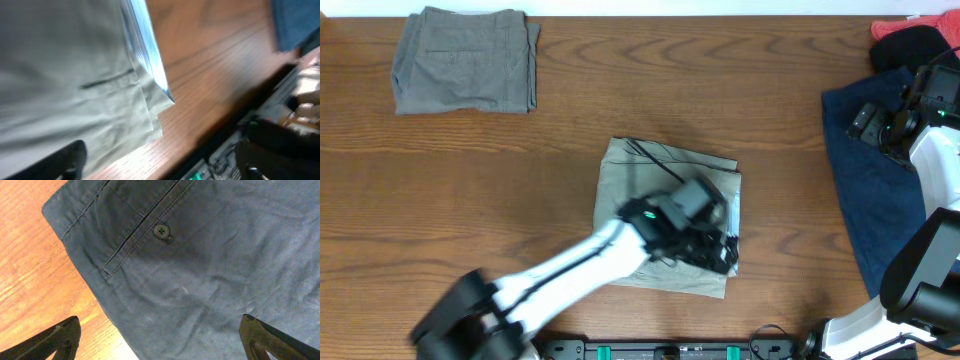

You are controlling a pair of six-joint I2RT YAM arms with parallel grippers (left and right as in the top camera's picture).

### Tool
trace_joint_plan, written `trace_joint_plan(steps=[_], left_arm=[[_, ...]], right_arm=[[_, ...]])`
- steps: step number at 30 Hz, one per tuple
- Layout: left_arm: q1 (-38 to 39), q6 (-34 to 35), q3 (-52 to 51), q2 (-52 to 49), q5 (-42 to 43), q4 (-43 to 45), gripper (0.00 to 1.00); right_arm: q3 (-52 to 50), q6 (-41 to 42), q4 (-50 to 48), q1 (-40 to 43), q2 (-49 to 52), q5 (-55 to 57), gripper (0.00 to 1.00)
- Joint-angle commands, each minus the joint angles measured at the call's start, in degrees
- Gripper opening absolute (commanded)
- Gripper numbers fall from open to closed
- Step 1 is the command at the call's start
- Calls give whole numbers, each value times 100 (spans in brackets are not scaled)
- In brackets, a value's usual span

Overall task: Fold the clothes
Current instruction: 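Grasp the left edge of the folded khaki pants with the left gripper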

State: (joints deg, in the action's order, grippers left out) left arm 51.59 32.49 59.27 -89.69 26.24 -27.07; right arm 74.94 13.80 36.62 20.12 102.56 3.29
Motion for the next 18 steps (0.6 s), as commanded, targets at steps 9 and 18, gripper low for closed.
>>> trace_joint_plan(steps=[9,18], left_arm=[[-3126,-1617,138,1276,11,-1888,98],[-4188,-2518,-90,251,527,-2065,98]], right_arm=[[59,-57,4,7,-131,33,99],[59,-57,4,7,-131,35,99]])
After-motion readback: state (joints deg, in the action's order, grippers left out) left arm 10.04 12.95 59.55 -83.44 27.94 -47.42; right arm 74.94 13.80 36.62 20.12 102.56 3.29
